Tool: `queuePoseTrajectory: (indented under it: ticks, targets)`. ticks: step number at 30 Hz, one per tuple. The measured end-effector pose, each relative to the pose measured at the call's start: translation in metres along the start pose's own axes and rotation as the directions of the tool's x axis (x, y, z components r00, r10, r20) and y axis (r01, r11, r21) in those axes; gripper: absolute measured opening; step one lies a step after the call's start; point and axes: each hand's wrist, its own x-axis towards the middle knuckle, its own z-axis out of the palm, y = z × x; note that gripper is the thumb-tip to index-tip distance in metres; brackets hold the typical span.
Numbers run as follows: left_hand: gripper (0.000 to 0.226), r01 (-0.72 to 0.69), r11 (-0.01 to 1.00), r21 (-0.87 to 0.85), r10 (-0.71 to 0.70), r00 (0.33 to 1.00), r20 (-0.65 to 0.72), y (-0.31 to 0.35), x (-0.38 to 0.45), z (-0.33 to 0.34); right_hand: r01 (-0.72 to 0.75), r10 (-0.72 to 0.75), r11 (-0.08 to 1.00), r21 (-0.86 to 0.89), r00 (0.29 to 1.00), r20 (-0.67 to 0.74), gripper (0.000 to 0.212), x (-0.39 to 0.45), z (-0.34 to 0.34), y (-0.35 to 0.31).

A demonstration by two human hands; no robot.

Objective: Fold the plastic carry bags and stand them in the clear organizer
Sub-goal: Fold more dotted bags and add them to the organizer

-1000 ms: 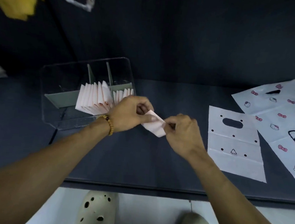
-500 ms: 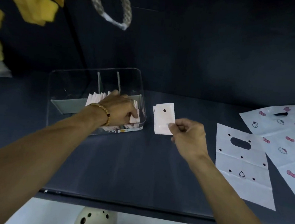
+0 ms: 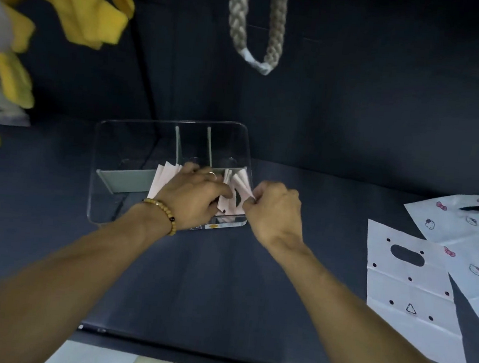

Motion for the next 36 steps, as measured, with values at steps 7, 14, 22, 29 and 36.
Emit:
queuePoseTrajectory:
  ticks: [7, 14, 22, 29, 36]
  targets:
    - [0.036, 0.006, 1.000, -0.016, -0.008, 0.995, -0.102, -0.007, -0.007, 0.000, 0.090, -0.106, 0.987, 0.130, 0.987, 0.123, 0.015, 0.002, 0.008, -0.002]
    - [0.037, 0.014, 0.997, 0.071, -0.015, 1.000, 0.011, 0.001, -0.008, -0.005, 0.099, -0.105, 0.986, 0.136, 0.994, 0.033, 0.017, -0.012, -0.004, 0.007]
    - [0.017, 0.148, 0.624, -0.767, -0.312, 0.948, -0.070, 0.096, -0.005, -0.009, -0.165, 0.236, 0.926, 0.340, 0.955, -0.179, 0.015, -0.059, -0.065, 0.096]
    - [0.017, 0.302, 0.081, -0.950, -0.351, 0.900, 0.257, 0.220, 0.013, 0.066, -0.505, 0.558, 0.823, 0.260, 0.805, -0.202, 0.035, -0.138, -0.101, 0.216]
    - [0.051, -0.041, 0.841, -0.540, 0.180, 0.961, 0.207, 0.258, 0.020, 0.106, -0.375, 0.361, 0.909, -0.182, 0.927, -0.106, 0.041, -0.187, -0.095, 0.262]
